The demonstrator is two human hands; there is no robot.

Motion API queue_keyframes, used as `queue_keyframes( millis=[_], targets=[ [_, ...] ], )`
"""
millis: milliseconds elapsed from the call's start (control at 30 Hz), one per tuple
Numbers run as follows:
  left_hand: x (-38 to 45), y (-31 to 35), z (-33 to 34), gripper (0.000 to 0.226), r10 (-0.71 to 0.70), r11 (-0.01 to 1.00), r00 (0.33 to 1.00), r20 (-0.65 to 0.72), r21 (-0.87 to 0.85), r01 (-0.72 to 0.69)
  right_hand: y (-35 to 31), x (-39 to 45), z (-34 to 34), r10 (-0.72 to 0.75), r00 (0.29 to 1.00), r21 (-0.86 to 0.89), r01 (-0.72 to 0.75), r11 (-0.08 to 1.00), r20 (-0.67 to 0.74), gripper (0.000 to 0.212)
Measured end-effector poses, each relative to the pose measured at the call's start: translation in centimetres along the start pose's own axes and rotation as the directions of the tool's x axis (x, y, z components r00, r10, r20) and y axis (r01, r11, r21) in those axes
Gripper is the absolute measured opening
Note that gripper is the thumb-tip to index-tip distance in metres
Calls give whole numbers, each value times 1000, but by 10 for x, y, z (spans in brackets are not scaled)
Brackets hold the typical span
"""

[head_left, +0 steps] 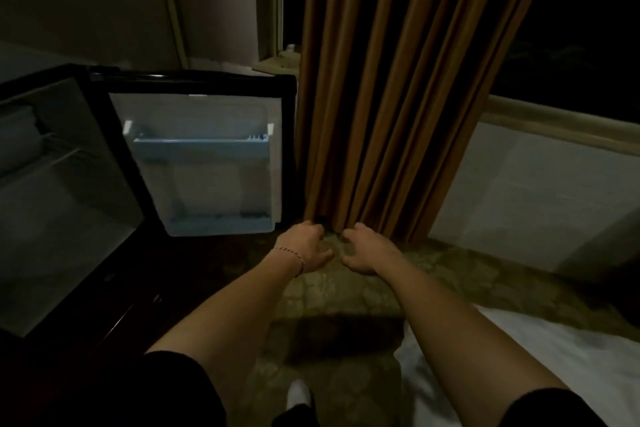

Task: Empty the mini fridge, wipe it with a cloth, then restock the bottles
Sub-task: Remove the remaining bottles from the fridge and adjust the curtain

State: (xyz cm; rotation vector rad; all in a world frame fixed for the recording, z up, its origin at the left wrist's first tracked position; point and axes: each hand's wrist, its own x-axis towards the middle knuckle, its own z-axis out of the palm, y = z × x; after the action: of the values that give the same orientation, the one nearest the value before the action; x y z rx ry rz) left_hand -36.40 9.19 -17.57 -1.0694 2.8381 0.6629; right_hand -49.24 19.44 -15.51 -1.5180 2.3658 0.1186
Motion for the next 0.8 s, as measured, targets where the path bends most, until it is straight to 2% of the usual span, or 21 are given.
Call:
queue_keyframes(
  millis=[267, 367, 467, 533, 667, 800],
  targets=[
    [209, -5, -24, 46, -52, 996, 999, -13, -72, 51, 75, 172, -79, -3, 1000, -33, 3, 999, 11, 52],
    [271, -7, -44, 46, -115, 982, 993, -18, -154, 111, 96, 236, -111, -36, 999, -26, 37, 999, 11, 49],
    [319, -14, -55, 48, -105, 986, 994, -22, -129, 101, 110, 292, -129, -74, 997, -41, 75, 996, 33, 49],
    [350, -22, -58, 47, -157, 979, 988, 8, -131, 157, 117, 329, -137, -113, 993, -58, 115, 992, 40, 50],
    [413, -44, -69, 42, -308, 944, 951, -15, -132, 304, 122, 415, -152, -213, 976, -64, 216, 974, 49, 46],
    [465, -68, -91, 49, -445, 887, 894, -48, -161, 432, 117, 496, -177, -322, 944, -118, 328, 937, 72, 45]
  ],
)
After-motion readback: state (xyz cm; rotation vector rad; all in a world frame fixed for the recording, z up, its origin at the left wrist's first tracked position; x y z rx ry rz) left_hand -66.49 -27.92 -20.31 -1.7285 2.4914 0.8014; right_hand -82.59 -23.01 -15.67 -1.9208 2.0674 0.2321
